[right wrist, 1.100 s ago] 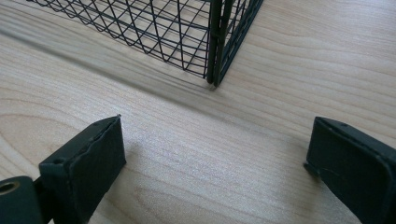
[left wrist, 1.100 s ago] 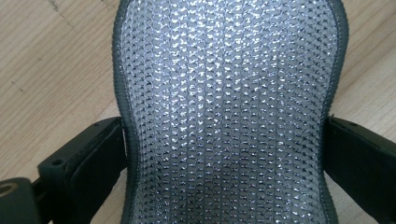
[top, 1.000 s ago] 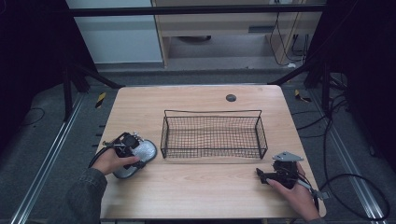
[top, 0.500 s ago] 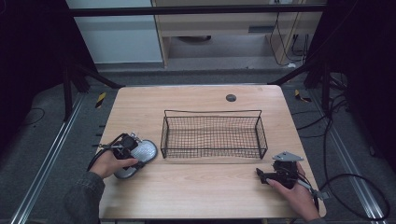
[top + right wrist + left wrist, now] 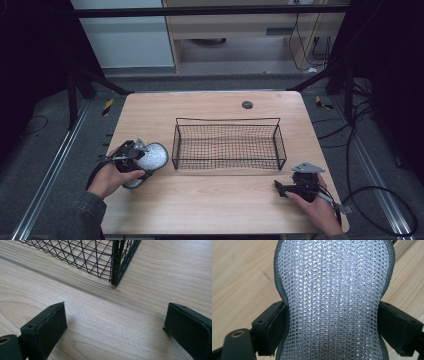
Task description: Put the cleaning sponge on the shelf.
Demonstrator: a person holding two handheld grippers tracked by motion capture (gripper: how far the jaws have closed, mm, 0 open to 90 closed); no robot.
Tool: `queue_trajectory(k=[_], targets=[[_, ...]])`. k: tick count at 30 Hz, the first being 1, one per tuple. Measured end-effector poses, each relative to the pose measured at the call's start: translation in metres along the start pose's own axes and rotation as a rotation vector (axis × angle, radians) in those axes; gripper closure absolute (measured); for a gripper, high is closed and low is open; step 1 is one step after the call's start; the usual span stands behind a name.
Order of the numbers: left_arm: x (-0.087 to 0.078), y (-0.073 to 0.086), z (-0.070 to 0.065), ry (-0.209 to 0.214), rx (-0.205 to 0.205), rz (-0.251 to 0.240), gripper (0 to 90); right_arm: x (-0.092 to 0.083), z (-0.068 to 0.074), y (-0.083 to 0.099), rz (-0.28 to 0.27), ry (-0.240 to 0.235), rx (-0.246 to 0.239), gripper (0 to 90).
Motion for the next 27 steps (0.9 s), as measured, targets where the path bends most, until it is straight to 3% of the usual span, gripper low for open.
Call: queue_trajectory(k=[5,13,27], targets=[[-0.012,-0.007,0.003,-0.022,0.015,-0.029,13.4,0.000,0.000,0.000,0.000,0.000,0.000,4.3],[-0.031,-0.031,0.005,-0.061,0.077,-0.056,13.6,0.000,0.001,0.000,0.001,-0.002,0.007,4.3],[-0.051,-0.098,-0.008,-0.108,0.201,-0.108,13.9,0.000,0.000,0.000,0.001,-0.002,0.005,4.2]])
Point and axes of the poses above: each handheld gripper's, and its own axes: x roughly forward along the jaws, y roughly out of its underside, z roughly to its left, the point moved 6 cm from there along x, roughly forward along the jaws, and after that the axes turned 9 degrees about -y, right-handed, at the moved point
